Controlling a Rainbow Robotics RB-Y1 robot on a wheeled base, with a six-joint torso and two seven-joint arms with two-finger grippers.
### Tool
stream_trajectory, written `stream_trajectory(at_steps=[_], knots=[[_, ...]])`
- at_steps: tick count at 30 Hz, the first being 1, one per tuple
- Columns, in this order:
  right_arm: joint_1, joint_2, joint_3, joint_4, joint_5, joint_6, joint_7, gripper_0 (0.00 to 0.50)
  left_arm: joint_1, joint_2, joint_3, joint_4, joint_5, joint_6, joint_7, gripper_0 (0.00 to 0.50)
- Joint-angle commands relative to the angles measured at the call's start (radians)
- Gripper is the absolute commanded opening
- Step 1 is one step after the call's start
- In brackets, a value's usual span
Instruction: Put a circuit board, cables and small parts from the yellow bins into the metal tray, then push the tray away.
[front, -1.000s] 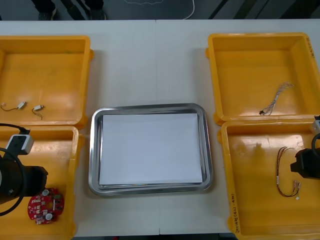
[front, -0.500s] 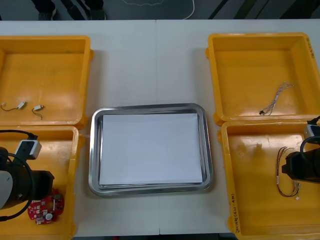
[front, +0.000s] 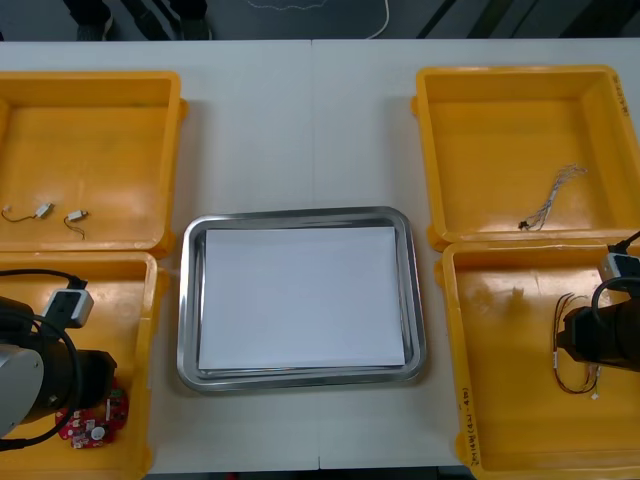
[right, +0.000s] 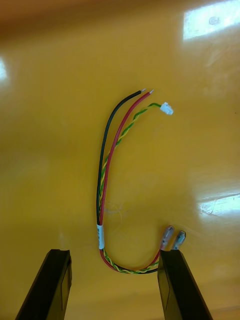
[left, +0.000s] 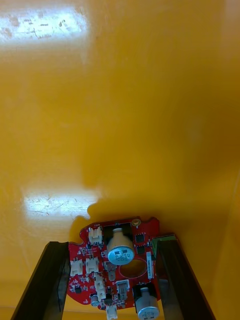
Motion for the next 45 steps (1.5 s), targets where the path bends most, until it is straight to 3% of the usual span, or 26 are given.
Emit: stream_trajectory(at_steps=[1,14,23,34,40,45], knots=[[0.028,0.019,0.023,-0.009,0.022,-0.011,-0.033,0.500,0.031,-0.010,-0.029,0.001,-0.022,-0.014,0.022,0.500],[0.054,0.074,0.040,-0.006,0.096,-0.057,-0.036,0.500,0.033,-0.010,-0.033,0.027,-0.022,-0.026,0.030,0.500],[0.054,0.077,0.078,0.054,0.122,-0.145,-0.039,0.500,0.038,-0.010,-0.037,0.030,-0.024,-0.026,0.031,0.500],[0.054,0.077,0.081,0.062,0.121,-0.151,-0.041,0.500,0.038,-0.010,-0.048,0.035,-0.041,-0.026,0.034,0.500],[0.054,0.077,0.093,0.083,0.119,-0.174,-0.039,0.500,0.039,-0.010,-0.054,0.035,-0.052,-0.025,0.034,0.421],[0.054,0.078,0.096,0.086,0.121,-0.177,-0.041,0.500,0.041,-0.010,-0.060,0.035,-0.056,-0.025,0.037,0.391]])
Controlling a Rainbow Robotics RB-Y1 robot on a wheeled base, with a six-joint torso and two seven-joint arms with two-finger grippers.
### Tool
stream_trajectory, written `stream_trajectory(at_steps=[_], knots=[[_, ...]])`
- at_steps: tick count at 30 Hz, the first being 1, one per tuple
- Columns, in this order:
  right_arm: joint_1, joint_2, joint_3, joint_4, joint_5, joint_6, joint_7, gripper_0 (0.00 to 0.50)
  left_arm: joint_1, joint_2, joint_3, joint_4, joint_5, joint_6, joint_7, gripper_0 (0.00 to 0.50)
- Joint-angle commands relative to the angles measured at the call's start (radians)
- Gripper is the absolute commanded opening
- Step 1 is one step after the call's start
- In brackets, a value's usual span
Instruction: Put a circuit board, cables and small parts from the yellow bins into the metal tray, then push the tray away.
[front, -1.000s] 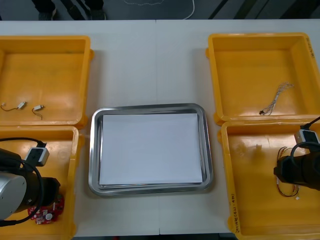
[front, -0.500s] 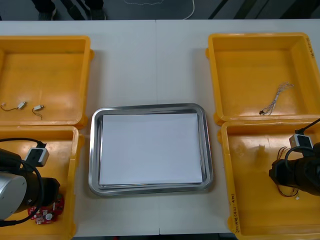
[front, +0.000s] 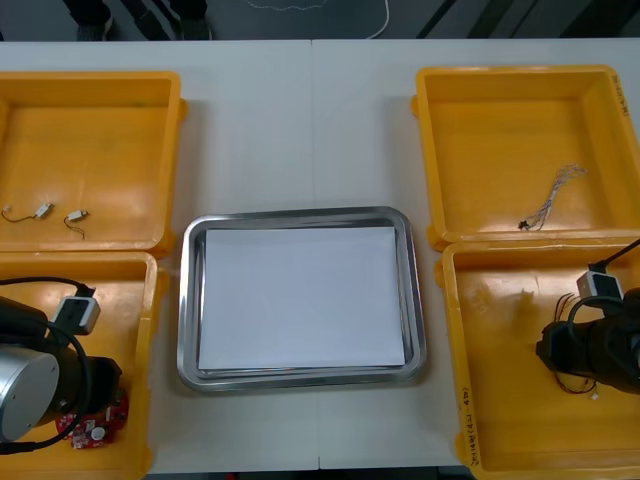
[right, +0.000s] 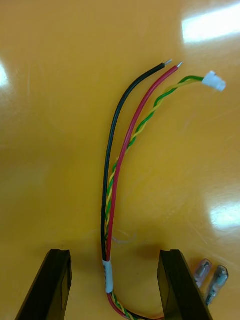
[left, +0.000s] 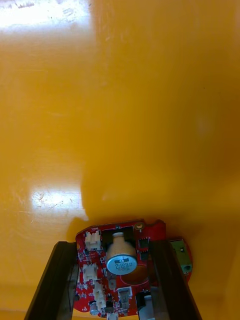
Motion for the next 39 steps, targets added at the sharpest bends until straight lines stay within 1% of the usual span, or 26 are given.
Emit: stream_trajectory(at_steps=[1,6,8,9,11,12,13,14,15,16,17,19,21,26,32,36,39], knots=[[0.019,0.009,0.017,0.000,0.006,-0.009,-0.042,0.500,0.038,-0.010,-0.023,-0.006,-0.018,-0.009,0.037,0.384],[0.019,0.009,0.022,0.011,0.003,-0.020,-0.042,0.500,0.038,-0.010,-0.026,-0.005,-0.018,-0.006,0.040,0.371],[0.019,0.009,0.028,0.017,0.003,-0.031,-0.042,0.500,0.038,-0.010,-0.026,-0.005,-0.018,-0.006,0.040,0.347],[0.019,0.009,0.030,0.026,0.003,-0.042,-0.042,0.500,0.038,-0.010,-0.026,-0.005,-0.018,-0.006,0.040,0.294],[0.019,0.009,0.031,0.037,0.001,-0.062,-0.042,0.386,0.038,-0.010,-0.026,-0.006,-0.018,-0.006,0.040,0.228],[0.019,0.009,0.031,0.037,0.001,-0.062,-0.042,0.386,0.038,-0.010,-0.026,-0.006,-0.018,-0.006,0.040,0.228],[0.019,0.009,0.031,0.040,0.003,-0.072,-0.042,0.270,0.038,-0.010,-0.026,-0.006,-0.018,-0.004,0.040,0.173],[0.019,0.009,0.031,0.040,0.001,-0.075,-0.042,0.228,0.040,-0.010,-0.026,-0.005,-0.017,-0.003,0.040,0.146],[0.019,0.009,0.031,0.040,0.001,-0.074,-0.042,0.171,0.038,-0.010,-0.026,-0.006,-0.017,-0.001,0.040,0.111],[0.019,0.009,0.031,0.040,0.001,-0.074,-0.042,0.147,0.038,-0.010,-0.026,-0.005,-0.017,-0.001,0.040,0.097],[0.019,0.009,0.031,0.040,0.001,-0.075,-0.042,0.094,0.040,-0.010,-0.026,-0.005,-0.017,-0.001,0.040,0.074],[0.019,0.009,0.031,0.040,0.001,-0.074,-0.044,0.041,0.040,-0.010,-0.026,-0.006,-0.018,-0.001,0.042,0.044],[0.019,0.009,0.031,0.040,0.001,-0.075,-0.045,0.001,0.038,-0.010,-0.024,-0.006,-0.018,-0.001,0.040,0.029],[0.019,0.009,0.031,0.040,0.001,-0.077,-0.048,0.000,0.033,-0.010,-0.003,-0.008,-0.014,-0.001,0.039,0.005],[0.014,0.003,0.005,0.028,-0.005,-0.068,-0.051,0.000,0.027,-0.009,0.042,-0.035,0.000,0.001,0.027,0.000],[-0.001,0.001,-0.041,-0.009,-0.023,0.012,-0.047,0.000,0.020,-0.003,0.077,-0.040,0.017,-0.001,0.014,0.000],[-0.023,0.000,-0.084,-0.040,-0.069,0.089,-0.041,0.000,0.010,0.016,0.106,-0.040,0.048,-0.001,0.004,0.000]])
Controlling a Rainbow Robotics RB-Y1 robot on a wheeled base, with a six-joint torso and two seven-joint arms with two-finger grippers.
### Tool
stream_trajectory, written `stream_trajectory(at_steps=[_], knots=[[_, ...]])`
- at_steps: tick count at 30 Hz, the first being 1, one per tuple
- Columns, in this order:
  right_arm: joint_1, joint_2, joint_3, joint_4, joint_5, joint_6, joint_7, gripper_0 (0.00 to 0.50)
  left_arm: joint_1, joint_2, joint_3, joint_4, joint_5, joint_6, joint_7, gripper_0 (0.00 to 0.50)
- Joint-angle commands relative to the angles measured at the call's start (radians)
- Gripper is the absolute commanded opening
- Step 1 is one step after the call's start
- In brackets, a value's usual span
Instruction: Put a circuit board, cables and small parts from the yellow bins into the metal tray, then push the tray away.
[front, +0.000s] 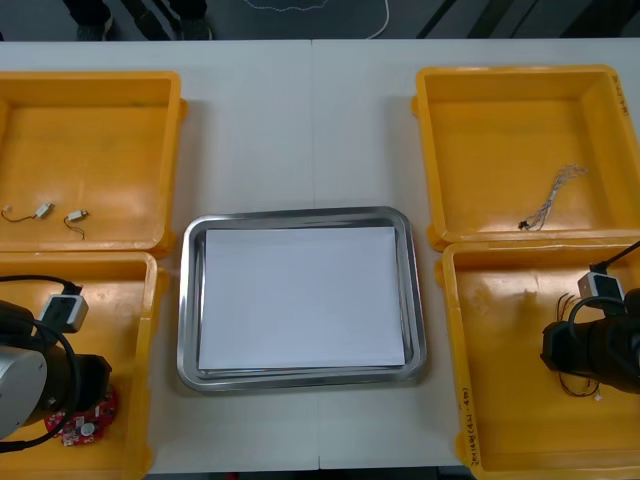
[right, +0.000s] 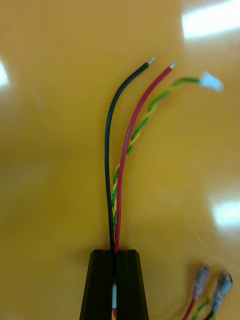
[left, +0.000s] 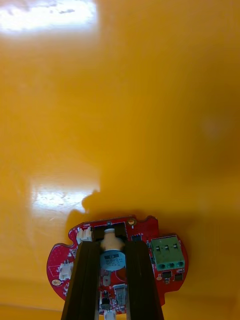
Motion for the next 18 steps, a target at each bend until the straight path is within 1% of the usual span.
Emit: stream_trajectory(at_steps=[1,4,9,13,18], knots=[[-0.021,0.000,-0.085,-0.063,-0.062,0.092,-0.039,0.000,0.003,0.022,0.067,-0.034,0.049,0.000,0.002,0.000],[-0.041,-0.009,-0.126,-0.103,-0.108,0.159,-0.036,0.000,-0.005,0.051,0.104,-0.034,0.098,-0.001,-0.004,0.000],[-0.081,-0.022,-0.170,-0.144,-0.169,0.224,-0.040,0.000,-0.017,0.083,0.150,-0.031,0.150,-0.009,-0.016,0.000],[-0.129,-0.037,-0.178,-0.195,-0.177,0.271,-0.034,0.000,-0.026,0.088,0.184,-0.013,0.164,-0.024,-0.026,0.000],[-0.191,-0.042,-0.178,-0.236,-0.195,0.357,-0.026,0.000,-0.055,0.099,0.201,0.053,0.176,-0.072,-0.049,0.000]])
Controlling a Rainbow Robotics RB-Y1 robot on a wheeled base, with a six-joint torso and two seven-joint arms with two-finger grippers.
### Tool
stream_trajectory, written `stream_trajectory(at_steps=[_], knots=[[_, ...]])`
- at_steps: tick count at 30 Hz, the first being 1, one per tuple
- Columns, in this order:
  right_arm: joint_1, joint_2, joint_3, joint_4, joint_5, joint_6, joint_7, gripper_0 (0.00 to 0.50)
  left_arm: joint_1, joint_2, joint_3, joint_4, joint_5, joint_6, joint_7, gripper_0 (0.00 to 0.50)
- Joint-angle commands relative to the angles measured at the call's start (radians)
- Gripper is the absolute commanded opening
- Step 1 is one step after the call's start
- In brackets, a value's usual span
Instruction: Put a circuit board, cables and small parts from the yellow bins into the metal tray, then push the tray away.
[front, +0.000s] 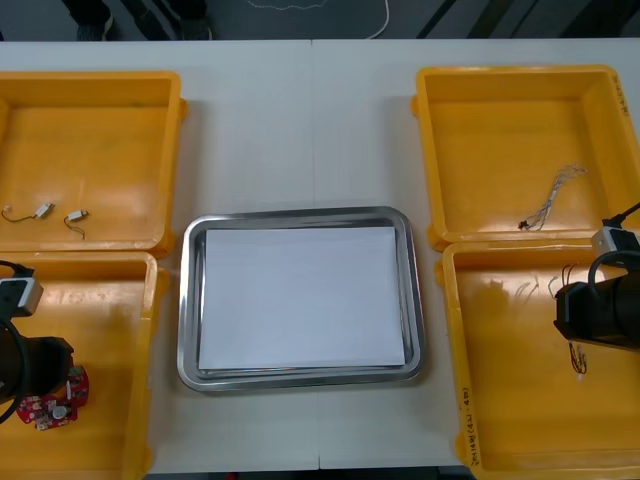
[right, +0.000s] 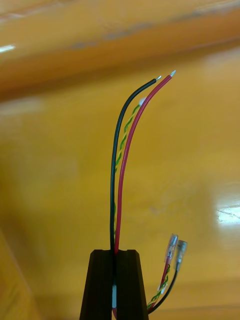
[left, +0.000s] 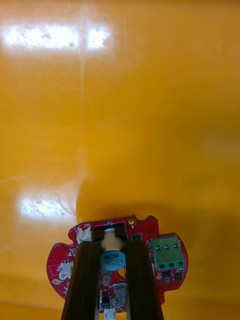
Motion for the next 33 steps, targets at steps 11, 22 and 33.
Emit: stream_trajectory(at_steps=[11,22,33], knots=[[-0.143,-0.127,-0.013,-0.080,-0.206,0.062,-0.039,0.000,-0.092,0.081,0.048,0.095,0.063,-0.044,-0.096,0.000],[-0.301,-0.175,0.096,-0.039,-0.263,0.105,-0.089,0.000,-0.075,0.080,0.048,0.107,0.073,-0.044,-0.124,0.176],[-0.414,-0.173,0.254,-0.011,-0.237,0.101,-0.253,0.000,-0.072,0.080,0.060,0.104,0.084,-0.043,-0.142,0.500]])
